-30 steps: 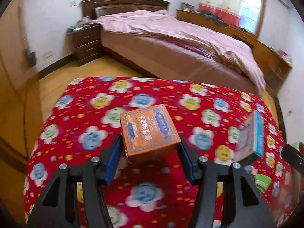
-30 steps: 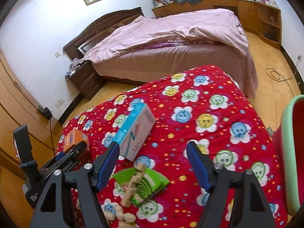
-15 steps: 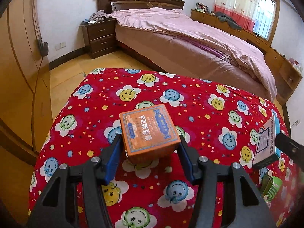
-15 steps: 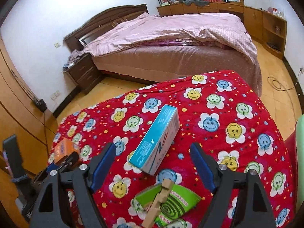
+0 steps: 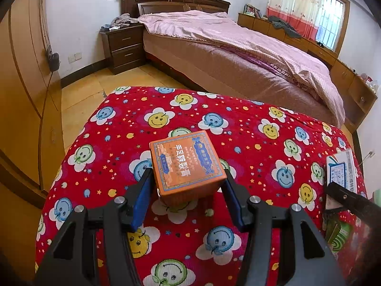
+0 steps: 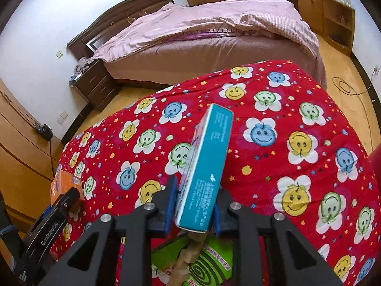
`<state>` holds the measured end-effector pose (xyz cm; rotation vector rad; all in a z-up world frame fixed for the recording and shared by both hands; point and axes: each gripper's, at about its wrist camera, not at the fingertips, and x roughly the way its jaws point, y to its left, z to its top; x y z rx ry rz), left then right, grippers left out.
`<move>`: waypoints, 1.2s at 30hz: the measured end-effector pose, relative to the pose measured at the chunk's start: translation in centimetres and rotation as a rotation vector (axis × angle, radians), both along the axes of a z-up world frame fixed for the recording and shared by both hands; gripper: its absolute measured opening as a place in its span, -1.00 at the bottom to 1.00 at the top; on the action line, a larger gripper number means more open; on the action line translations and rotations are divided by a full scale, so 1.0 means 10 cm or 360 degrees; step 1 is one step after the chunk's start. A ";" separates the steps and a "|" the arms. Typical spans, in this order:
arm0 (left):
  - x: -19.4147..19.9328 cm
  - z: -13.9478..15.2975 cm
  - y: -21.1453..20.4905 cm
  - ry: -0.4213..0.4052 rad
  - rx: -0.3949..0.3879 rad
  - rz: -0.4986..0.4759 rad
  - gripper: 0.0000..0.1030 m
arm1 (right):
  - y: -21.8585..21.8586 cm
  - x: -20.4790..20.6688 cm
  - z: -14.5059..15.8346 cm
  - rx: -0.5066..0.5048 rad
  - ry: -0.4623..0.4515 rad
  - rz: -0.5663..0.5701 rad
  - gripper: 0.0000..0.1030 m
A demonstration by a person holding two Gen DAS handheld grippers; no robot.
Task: Collect trash
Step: 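Close left tool on the orange box while right tool grasps the teal box, then carry the orange box and teal box over the red bucket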
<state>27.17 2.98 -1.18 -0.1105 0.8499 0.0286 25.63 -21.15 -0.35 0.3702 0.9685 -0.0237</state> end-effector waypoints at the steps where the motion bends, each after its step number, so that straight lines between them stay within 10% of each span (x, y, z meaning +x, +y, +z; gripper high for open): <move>1: -0.01 0.01 -0.01 -0.0004 0.0000 -0.0005 0.12 | -0.02 -0.02 0.02 0.0006 -0.0018 0.0003 -0.58; 36: -1.28 0.78 -1.37 -0.0142 -0.0181 -0.0649 0.11 | -1.36 -2.15 0.86 0.0110 -0.0384 -0.0374 -0.59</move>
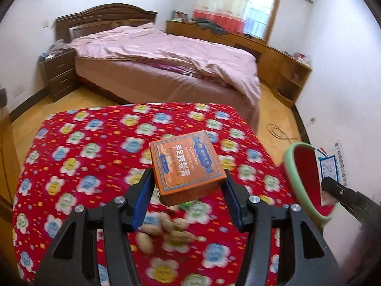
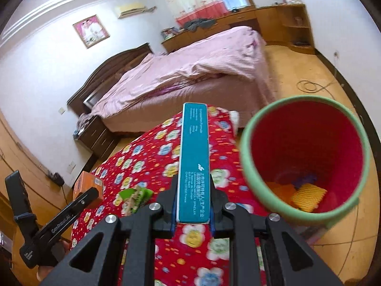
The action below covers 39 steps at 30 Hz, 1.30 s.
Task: Collect trash
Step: 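Carry the orange box and teal box over the red bucket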
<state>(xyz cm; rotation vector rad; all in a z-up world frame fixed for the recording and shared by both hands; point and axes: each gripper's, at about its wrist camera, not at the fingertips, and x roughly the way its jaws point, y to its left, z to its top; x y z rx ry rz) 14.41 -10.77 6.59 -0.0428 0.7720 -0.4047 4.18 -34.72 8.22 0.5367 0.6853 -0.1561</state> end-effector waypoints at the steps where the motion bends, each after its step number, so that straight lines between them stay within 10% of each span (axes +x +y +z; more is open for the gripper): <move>1: -0.03 0.01 -0.07 0.0001 0.0003 -0.0025 0.11 | -0.08 -0.08 0.00 -0.0005 -0.0007 -0.0037 -0.59; 39: -0.36 -0.38 -2.39 0.0058 0.0180 -0.0665 0.11 | -1.59 -0.79 -0.64 0.0093 0.0088 -0.0473 -0.53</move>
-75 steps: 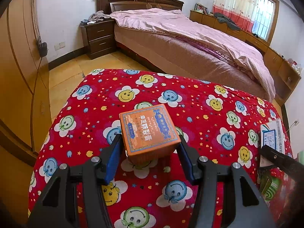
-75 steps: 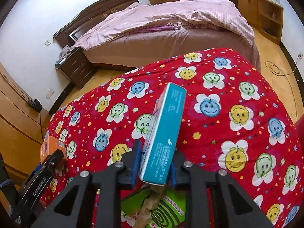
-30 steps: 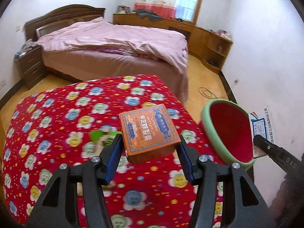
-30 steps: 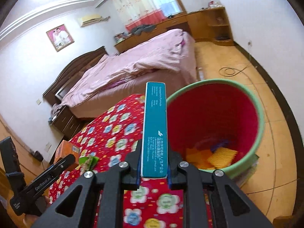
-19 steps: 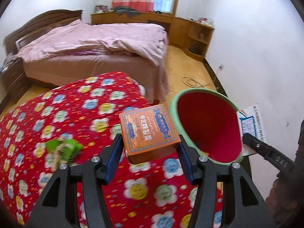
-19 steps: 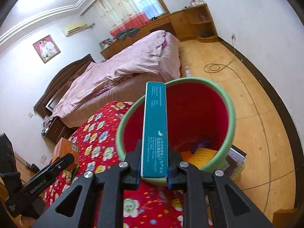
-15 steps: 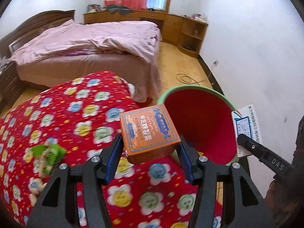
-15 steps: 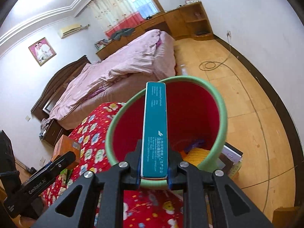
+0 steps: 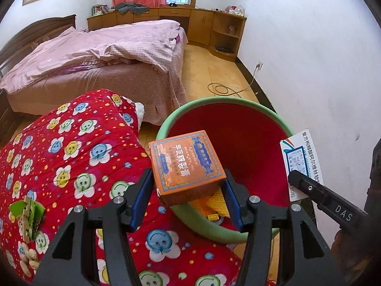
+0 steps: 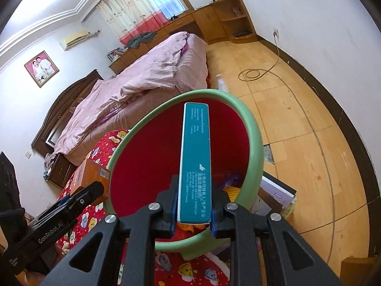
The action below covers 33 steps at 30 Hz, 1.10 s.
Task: Collect trash
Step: 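Carry the orange box and teal box over the red bucket, then open both tools to drop the two boxes into the bucket, then move both tools back over the quilt toward the wooden stick and green packet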
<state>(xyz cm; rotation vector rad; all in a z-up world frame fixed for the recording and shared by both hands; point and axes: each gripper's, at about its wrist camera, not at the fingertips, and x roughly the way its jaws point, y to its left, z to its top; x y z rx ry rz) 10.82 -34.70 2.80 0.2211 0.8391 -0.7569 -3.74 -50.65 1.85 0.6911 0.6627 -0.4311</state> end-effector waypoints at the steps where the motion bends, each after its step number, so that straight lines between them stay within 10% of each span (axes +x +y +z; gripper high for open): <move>1: -0.01 0.00 -0.02 0.0003 0.0001 -0.0008 0.11 | 0.00 -0.01 -0.01 0.0002 0.0002 -0.0002 -0.53; 18: 0.05 -0.10 -0.09 0.0069 -0.0053 -0.0025 0.20 | -0.06 -0.03 -0.09 0.0038 0.0014 -0.0001 -0.53; 33: 0.06 -0.02 0.12 0.0079 -0.0072 0.0062 0.20 | 0.02 -0.10 -0.02 0.0050 -0.0034 0.0009 -0.02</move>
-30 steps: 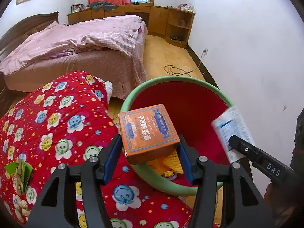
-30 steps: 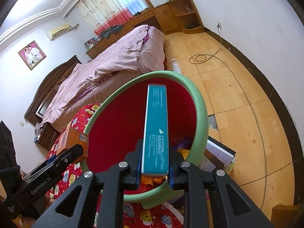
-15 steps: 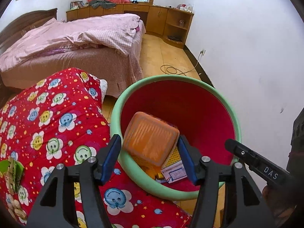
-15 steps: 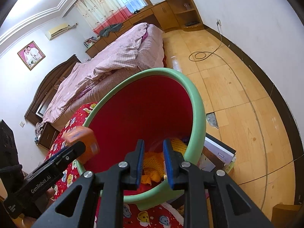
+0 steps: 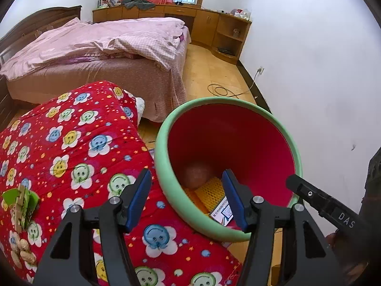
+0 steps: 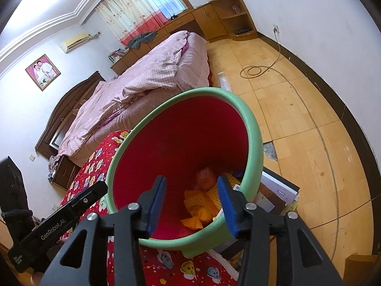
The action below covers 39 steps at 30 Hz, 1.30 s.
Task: Collect trash
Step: 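Move both tools back over the quilt toward the wooden stick and green packet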
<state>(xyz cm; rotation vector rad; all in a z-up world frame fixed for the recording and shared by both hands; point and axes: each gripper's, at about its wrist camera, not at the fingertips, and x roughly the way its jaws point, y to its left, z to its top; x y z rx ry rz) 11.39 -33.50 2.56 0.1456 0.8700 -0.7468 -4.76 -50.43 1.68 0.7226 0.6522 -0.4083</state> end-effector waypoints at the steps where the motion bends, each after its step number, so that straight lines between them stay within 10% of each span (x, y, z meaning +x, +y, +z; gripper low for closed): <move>1: -0.01 0.01 0.02 0.0000 -0.0001 0.0005 0.20 | 0.01 -0.01 0.00 -0.0001 -0.0002 0.0002 0.00; 10: -0.07 0.10 0.31 -0.0005 -0.0015 0.0075 0.20 | 0.15 -0.04 0.09 -0.0029 -0.0004 0.0014 0.33; 39: 0.07 0.14 1.95 -0.0031 0.0009 0.0572 0.20 | 1.19 0.34 0.23 -0.0124 0.0010 0.0339 0.40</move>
